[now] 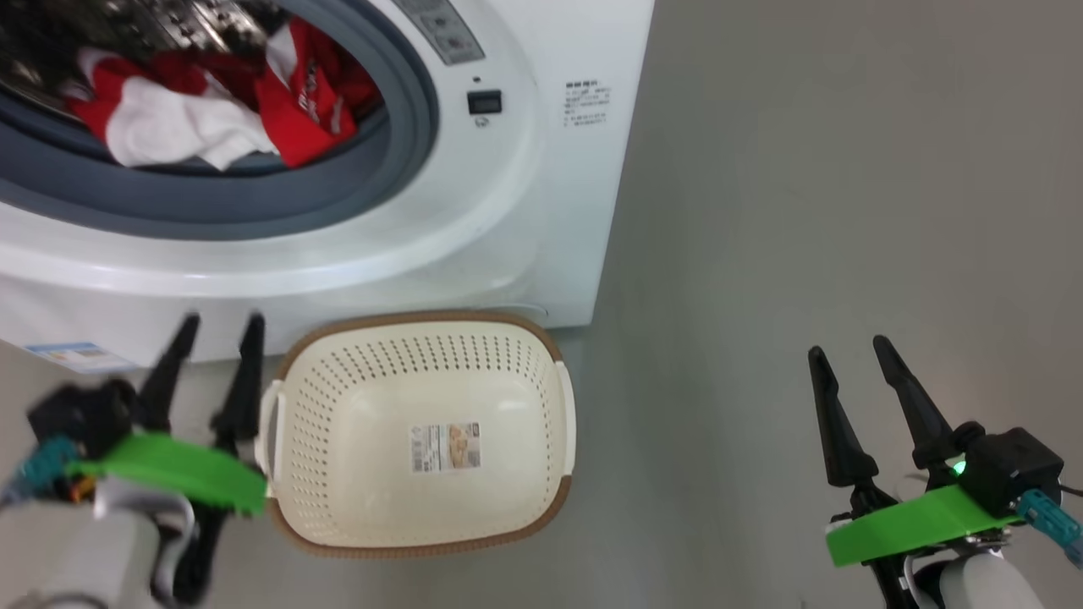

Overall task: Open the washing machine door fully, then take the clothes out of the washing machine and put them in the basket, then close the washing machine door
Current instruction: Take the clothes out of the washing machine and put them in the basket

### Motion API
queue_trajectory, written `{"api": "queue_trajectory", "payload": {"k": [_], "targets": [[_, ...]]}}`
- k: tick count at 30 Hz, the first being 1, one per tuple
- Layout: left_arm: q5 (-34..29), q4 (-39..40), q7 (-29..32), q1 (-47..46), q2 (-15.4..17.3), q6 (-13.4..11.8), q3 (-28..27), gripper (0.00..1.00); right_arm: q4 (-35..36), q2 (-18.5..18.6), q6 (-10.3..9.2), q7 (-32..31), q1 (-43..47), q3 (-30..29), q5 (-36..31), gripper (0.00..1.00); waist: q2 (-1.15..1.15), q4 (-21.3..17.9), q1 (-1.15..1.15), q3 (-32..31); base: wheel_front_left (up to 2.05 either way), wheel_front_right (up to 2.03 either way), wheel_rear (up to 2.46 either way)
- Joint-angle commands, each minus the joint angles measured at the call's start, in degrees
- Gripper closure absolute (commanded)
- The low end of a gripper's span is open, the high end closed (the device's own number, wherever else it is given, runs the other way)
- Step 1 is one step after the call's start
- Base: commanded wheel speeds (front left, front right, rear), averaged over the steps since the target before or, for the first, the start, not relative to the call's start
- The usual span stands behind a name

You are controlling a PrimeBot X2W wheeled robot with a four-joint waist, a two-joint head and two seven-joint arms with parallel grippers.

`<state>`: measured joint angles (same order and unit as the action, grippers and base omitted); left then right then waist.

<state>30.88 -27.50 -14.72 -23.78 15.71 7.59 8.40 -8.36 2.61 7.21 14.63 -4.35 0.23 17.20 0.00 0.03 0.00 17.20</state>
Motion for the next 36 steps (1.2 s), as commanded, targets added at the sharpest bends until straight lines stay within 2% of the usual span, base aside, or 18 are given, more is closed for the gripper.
{"api": "queue_trajectory", "payload": {"k": [1,7,19,28,36], "targets": [[0.64,-0.82,-0.28,-4.51,3.45,-0.1,-0.73,0.0,1.71,0.27,0.28,0.37,-1.99,1.49,0.52,0.0,0.0,-1.64,0.0,4.6,0.0,0.0,0.0],[3.37,-6.67,-0.28,-14.63,5.66,-0.1,2.7,0.0,2.38,0.27,0.28,0.37,-4.19,1.97,0.79,0.0,0.0,-2.76,0.0,8.73,0.0,0.0,0.0],[17.56,-18.31,0.08,-34.33,11.18,-0.1,13.25,0.0,4.69,0.27,0.28,0.37,-7.94,2.43,1.38,0.0,0.0,-5.07,0.0,16.26,0.0,0.0,0.0],[23.23,-24.15,0.39,-43.73,15.28,-0.1,20.7,0.0,5.63,0.27,0.28,0.37,-8.95,3.18,2.06,0.0,0.0,-6.65,0.0,19.83,0.0,0.0,0.0],[27.6,-25.81,0.13,-48.67,16.68,-0.1,25.2,0.0,6.14,0.27,0.28,0.37,-9.5,3.79,2.53,0.0,0.0,-7.76,0.0,21.42,0.0,0.0,0.0]]}}
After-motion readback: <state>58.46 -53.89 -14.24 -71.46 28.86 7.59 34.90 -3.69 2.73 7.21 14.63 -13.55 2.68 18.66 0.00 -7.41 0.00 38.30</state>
